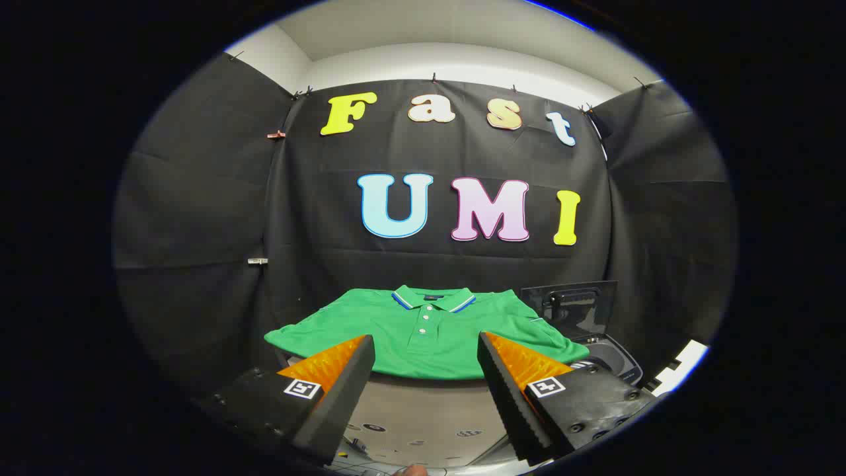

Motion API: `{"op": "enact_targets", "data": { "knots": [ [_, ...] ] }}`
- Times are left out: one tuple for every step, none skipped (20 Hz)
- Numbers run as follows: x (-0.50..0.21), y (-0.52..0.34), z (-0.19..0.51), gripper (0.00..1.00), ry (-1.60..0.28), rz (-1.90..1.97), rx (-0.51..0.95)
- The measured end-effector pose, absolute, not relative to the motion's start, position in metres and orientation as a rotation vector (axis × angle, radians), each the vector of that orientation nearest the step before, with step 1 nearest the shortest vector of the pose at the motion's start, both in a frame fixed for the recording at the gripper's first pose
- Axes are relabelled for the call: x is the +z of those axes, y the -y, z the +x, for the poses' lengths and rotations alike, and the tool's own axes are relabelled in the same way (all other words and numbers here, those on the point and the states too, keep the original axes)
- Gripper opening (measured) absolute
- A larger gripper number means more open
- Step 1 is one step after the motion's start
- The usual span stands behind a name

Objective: Put the clothes into the washing machine and then close the washing machine lid.

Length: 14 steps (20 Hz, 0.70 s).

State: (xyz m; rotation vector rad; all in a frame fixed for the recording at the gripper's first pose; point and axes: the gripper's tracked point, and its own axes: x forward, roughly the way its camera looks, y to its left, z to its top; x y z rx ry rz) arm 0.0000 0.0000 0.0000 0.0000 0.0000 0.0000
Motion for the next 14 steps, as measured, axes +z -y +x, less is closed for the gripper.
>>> {"op": "enact_targets", "data": {
  "knots": [
    [0.0014,0.0008,-0.0002,0.98,0.001,0.002,-0.002],
    [0.0013,0.0016,0.0003,0.98,0.003,0.003,-0.007],
    [0.0016,0.0026,0.0002,0.97,0.004,0.006,-0.012],
    [0.0017,0.0035,0.0007,0.97,0.003,0.008,-0.017],
    [0.0009,0.0034,0.0013,0.97,0.002,0.011,-0.015],
    [0.0003,0.0034,0.0017,0.98,-0.001,0.012,-0.018],
    [0.0005,0.0039,0.0020,0.98,-0.001,0.009,-0.019],
    [0.0004,0.0042,0.0016,0.98,-0.001,0.007,-0.021],
    [-0.0009,0.0053,0.0023,0.98,-0.004,0.006,-0.023],
    [-0.0011,0.0045,0.0020,0.98,-0.006,0.008,-0.023],
    [-0.0015,0.0041,0.0014,0.98,-0.008,0.011,-0.023],
    [-0.0022,0.0044,0.0018,0.98,-0.010,0.011,-0.024],
    [-0.0027,0.0046,0.0013,0.98,-0.013,0.010,-0.025],
    [-0.0028,0.0045,0.0010,0.98,-0.015,0.009,-0.026]
  ]
}}
